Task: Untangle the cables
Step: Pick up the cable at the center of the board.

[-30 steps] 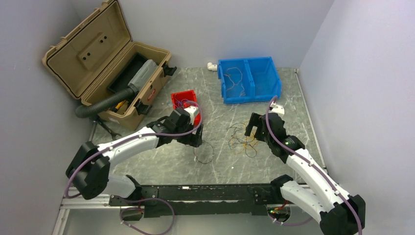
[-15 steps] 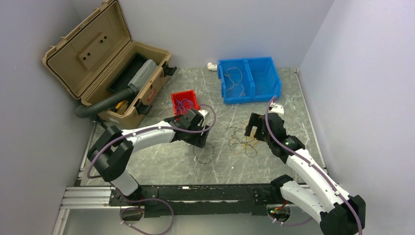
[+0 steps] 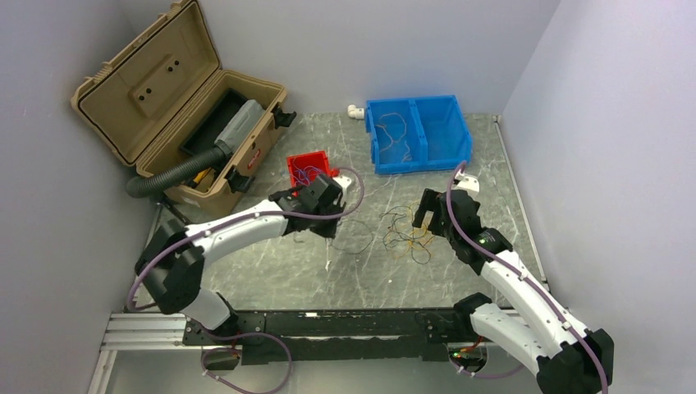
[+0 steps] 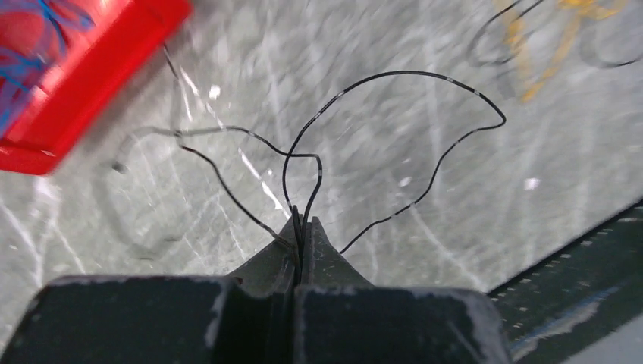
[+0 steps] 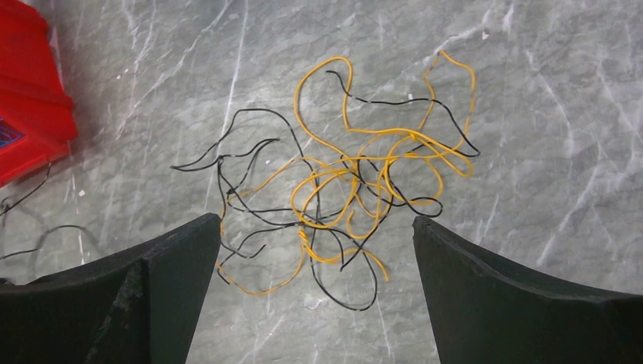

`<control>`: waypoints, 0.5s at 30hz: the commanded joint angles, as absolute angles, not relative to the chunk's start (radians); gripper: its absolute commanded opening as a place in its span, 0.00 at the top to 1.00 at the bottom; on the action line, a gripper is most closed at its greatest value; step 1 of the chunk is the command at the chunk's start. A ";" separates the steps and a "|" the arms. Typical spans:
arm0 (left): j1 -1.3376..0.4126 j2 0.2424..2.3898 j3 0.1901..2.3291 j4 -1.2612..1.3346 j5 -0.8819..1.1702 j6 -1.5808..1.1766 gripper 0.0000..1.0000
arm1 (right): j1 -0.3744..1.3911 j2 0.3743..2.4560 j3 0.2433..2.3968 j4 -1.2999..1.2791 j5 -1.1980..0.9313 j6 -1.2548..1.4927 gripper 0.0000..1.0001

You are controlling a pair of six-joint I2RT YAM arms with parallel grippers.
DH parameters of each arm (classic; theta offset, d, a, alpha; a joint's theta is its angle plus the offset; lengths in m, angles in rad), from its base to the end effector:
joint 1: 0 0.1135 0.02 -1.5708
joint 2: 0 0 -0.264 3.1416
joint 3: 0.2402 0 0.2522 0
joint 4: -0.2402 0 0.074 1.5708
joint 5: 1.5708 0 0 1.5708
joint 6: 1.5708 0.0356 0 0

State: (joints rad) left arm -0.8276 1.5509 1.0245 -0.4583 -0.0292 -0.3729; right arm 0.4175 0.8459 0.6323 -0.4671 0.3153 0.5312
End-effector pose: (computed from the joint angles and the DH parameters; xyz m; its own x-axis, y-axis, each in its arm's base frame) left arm 0.2155 -0.2329 0.2150 -0.7891 0.3205 -0.5240 0.4699 0.8644 -0.1789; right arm 0.1698 0.0632 0.2500 -0.5797 0.2697 -0.7689 0.1490 0.9628 0.2254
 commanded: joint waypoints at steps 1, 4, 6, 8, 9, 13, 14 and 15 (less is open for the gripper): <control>-0.833 1.443 1.182 -0.515 -0.009 -0.318 1.00 | 0.415 0.818 0.635 -0.484 0.385 0.575 0.00; -0.834 1.436 1.292 -0.537 0.019 -0.293 1.00 | 0.416 0.777 0.608 -0.491 0.428 0.620 0.00; -0.834 1.451 1.366 -0.538 0.038 -0.274 1.00 | 0.416 0.751 0.590 -0.501 0.452 0.658 0.00; -0.834 1.485 1.446 -0.536 0.042 -0.257 1.00 | 0.416 0.732 0.576 -0.509 0.474 0.682 0.00; -0.832 1.510 1.496 -0.541 0.044 -0.250 1.00 | 0.416 0.725 0.571 -0.517 0.490 0.696 0.00; -0.827 1.652 1.722 -0.565 0.074 -0.219 1.00 | 0.415 0.700 0.562 -0.554 0.547 0.740 0.00; -0.825 1.689 1.788 -0.575 0.085 -0.214 1.00 | 0.416 0.692 0.557 -0.553 0.551 0.739 0.00; -0.821 1.725 1.849 -0.589 0.094 -0.210 1.00 | 0.416 0.684 0.553 -0.554 0.555 0.741 0.00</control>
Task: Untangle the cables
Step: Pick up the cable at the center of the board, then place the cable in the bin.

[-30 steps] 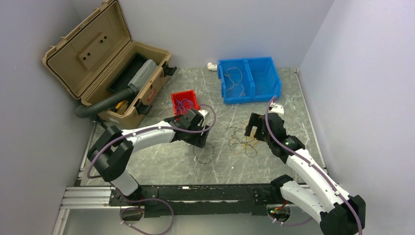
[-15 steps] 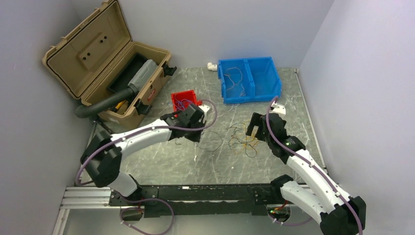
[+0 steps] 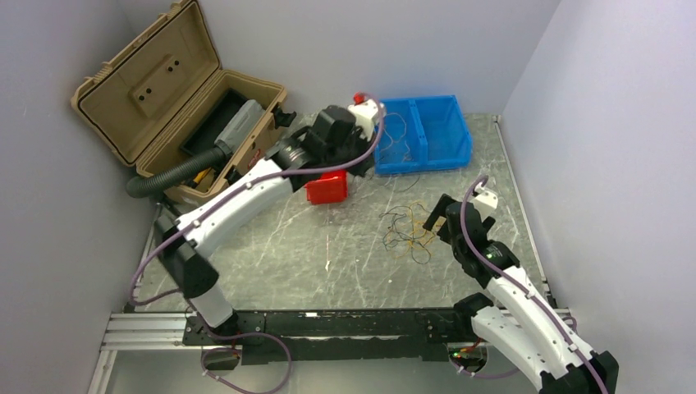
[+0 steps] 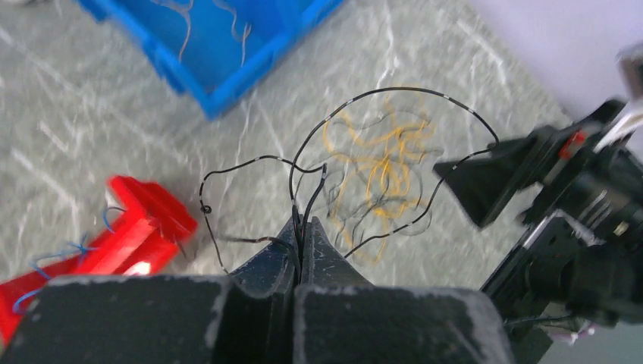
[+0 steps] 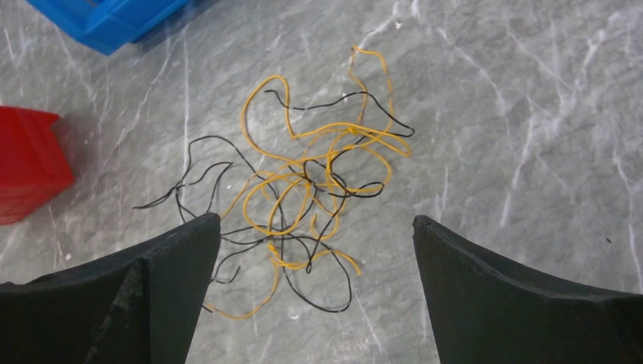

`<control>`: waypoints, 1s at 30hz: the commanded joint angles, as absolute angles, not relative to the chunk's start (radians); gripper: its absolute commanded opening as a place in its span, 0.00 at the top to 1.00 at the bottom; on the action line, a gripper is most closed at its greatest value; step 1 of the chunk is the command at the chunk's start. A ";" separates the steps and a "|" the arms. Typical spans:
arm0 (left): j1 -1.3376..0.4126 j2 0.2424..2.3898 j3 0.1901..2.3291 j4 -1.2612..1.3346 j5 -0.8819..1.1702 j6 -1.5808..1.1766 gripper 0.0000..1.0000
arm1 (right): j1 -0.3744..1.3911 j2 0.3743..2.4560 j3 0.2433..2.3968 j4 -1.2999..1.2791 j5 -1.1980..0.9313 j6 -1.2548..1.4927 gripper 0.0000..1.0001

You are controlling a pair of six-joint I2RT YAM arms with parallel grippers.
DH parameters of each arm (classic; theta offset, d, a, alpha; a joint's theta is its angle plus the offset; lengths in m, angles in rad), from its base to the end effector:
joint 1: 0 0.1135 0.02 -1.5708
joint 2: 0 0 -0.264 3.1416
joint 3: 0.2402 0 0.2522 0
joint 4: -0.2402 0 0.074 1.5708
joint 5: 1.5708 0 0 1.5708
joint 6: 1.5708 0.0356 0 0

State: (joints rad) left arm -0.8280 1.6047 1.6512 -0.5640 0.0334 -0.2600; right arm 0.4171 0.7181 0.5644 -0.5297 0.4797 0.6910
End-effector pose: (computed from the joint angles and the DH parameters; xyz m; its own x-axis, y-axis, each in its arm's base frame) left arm 0.2467 -0.2705 0.3945 -0.5176 0.1839 -0.8356 0.6444 0.7263 -0.2394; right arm 0.1477 0.0475 0.2423 -0.4654 0.4122 -0.7833 0.3431 0.8998 0.2696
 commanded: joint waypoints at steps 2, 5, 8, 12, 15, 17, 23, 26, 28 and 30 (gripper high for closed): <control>-0.814 1.787 1.964 -0.612 0.114 -0.206 1.00 | 0.416 0.666 0.547 -0.554 0.557 0.744 0.00; -0.801 1.860 2.120 -0.679 0.088 -0.218 1.00 | 0.416 0.642 0.529 -0.535 0.545 0.727 0.00; -0.792 1.863 2.138 -0.725 0.049 -0.228 1.00 | 0.416 0.633 0.526 -0.509 0.507 0.700 0.00; -0.783 1.749 1.877 -0.615 0.068 -0.261 1.00 | 0.416 0.647 0.529 -0.488 0.480 0.682 0.00; -0.781 1.683 1.764 -0.526 0.109 -0.279 1.00 | 0.416 0.665 0.533 -0.468 0.461 0.675 0.00; -0.782 1.666 1.756 -0.521 0.123 -0.274 1.00 | 0.415 0.680 0.537 -0.448 0.431 0.660 0.00; -0.781 1.586 1.760 -0.489 0.117 -0.219 1.00 | 0.415 0.699 0.560 -0.438 0.399 0.647 0.01; -0.781 1.554 1.779 -0.491 0.144 -0.209 1.00 | 0.416 0.693 0.562 -0.433 0.402 0.637 0.01; -0.781 1.542 1.774 -0.469 0.194 -0.226 1.00 | 0.415 0.694 0.569 -0.432 0.412 0.632 0.02; -0.782 1.540 1.763 -0.435 0.261 -0.249 1.00 | 0.415 0.704 0.588 -0.438 0.427 0.626 0.01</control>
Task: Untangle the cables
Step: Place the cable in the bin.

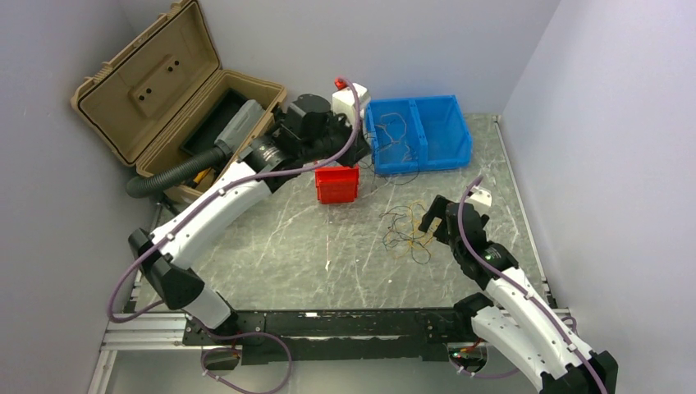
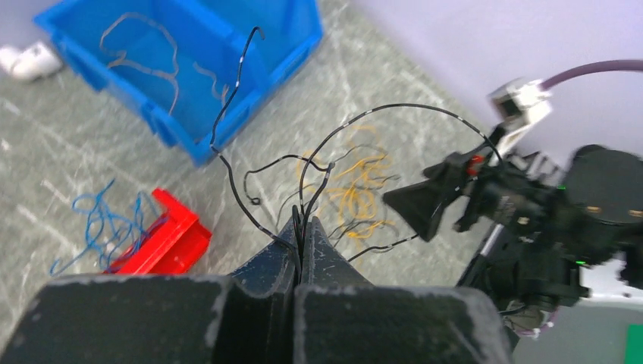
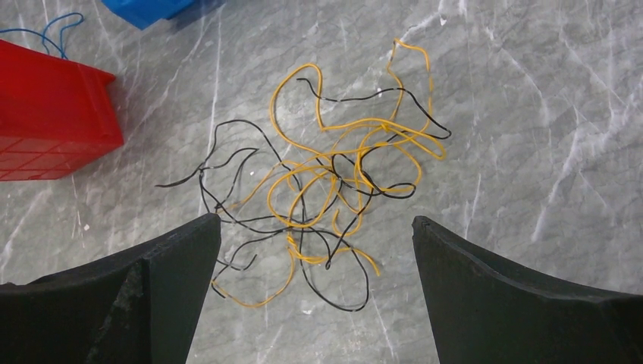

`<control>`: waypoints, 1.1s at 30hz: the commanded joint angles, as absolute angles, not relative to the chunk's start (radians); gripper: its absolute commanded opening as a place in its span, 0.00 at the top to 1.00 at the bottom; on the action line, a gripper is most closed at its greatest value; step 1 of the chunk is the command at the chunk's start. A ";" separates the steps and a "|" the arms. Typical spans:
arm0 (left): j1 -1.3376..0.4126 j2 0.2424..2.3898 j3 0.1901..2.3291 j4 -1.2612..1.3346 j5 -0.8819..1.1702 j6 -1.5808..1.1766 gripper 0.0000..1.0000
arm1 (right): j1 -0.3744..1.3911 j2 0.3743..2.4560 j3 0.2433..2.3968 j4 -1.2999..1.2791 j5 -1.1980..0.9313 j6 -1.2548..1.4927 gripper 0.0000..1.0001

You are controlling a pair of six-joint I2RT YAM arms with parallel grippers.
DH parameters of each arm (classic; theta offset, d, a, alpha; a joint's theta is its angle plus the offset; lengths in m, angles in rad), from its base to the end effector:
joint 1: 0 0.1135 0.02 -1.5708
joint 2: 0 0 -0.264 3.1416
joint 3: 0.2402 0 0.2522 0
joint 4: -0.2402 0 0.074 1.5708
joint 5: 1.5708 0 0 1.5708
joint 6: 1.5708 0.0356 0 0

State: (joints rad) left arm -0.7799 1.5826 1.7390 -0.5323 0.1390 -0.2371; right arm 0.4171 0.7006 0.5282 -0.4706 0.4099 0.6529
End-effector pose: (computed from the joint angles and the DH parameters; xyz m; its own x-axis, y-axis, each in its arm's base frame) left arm 0.2506 -0.2548 0.4348 -0.4388 0.1068 -0.8922 0.7047 0.6570 -0.2679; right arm 0.1476 0.0499 0.2368 -0.4840 0.3950 -0.7809 0.2695 0.9163 0.2964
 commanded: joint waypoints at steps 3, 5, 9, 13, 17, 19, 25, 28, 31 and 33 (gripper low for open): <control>-0.781 1.546 1.743 -0.373 0.358 -0.298 1.00 | 0.416 0.725 0.624 -0.454 0.455 0.623 0.01; -0.781 1.560 1.738 -0.314 0.403 -0.330 1.00 | 0.416 0.733 0.645 -0.464 0.476 0.622 0.01; -0.782 1.621 1.756 -0.194 0.476 -0.379 1.00 | 0.417 0.718 0.663 -0.491 0.544 0.647 0.00; -0.781 1.724 1.803 -0.052 0.501 -0.414 1.00 | 0.414 0.667 0.664 -0.548 0.648 0.711 0.00; -0.781 1.875 1.929 0.020 0.512 -0.417 1.00 | 0.416 0.603 0.663 -0.611 0.758 0.790 0.00; -0.777 1.975 1.993 0.057 0.524 -0.428 1.00 | 0.416 0.565 0.665 -0.634 0.808 0.807 0.00; -0.742 2.244 2.191 0.239 0.529 -0.542 1.00 | 0.415 0.474 0.658 -0.614 0.901 0.802 0.01; -0.735 2.397 2.331 0.289 0.472 -0.560 1.00 | 0.415 0.461 0.653 -0.589 0.896 0.789 0.01; -0.736 2.540 2.471 0.309 0.369 -0.544 1.00 | 0.416 0.478 0.659 -0.589 0.885 0.789 0.02; -0.734 2.611 2.526 0.334 0.298 -0.532 1.00 | 0.416 0.495 0.669 -0.597 0.875 0.792 0.02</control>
